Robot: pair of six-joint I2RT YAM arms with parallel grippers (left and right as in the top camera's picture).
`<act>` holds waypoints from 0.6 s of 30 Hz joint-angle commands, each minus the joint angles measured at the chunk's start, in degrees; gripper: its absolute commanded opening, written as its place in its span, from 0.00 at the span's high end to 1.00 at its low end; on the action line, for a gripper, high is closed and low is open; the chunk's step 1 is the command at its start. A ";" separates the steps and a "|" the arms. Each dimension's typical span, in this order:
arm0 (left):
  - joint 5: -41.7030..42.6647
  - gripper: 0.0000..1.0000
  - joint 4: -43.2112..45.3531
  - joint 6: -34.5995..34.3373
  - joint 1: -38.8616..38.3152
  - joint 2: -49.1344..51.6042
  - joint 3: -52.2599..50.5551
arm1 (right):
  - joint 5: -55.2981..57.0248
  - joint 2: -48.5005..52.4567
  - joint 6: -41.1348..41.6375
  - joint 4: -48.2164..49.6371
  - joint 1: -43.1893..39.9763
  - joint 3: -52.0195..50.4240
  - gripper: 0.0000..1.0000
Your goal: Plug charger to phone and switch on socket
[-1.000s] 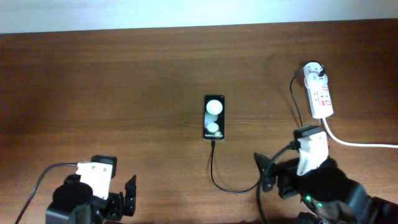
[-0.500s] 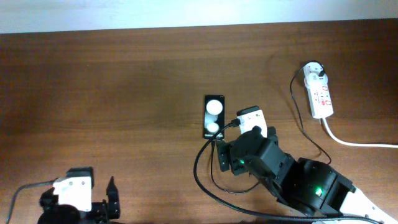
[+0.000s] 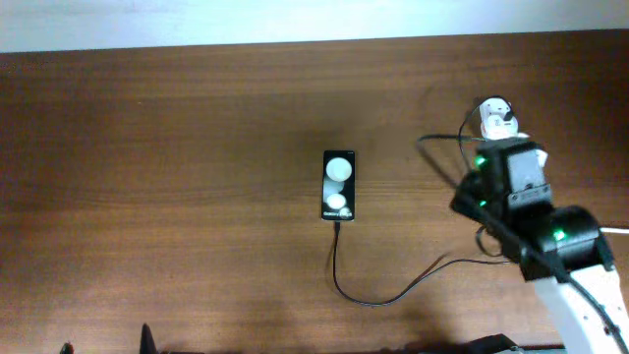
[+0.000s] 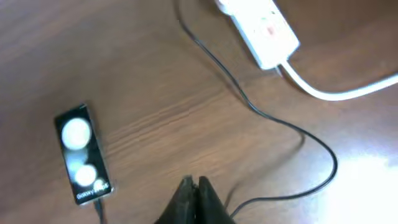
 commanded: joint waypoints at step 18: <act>-0.46 0.01 -0.02 -0.26 0.28 -0.55 0.39 | -9.99 53.70 -0.79 7.78 -29.42 31.06 0.96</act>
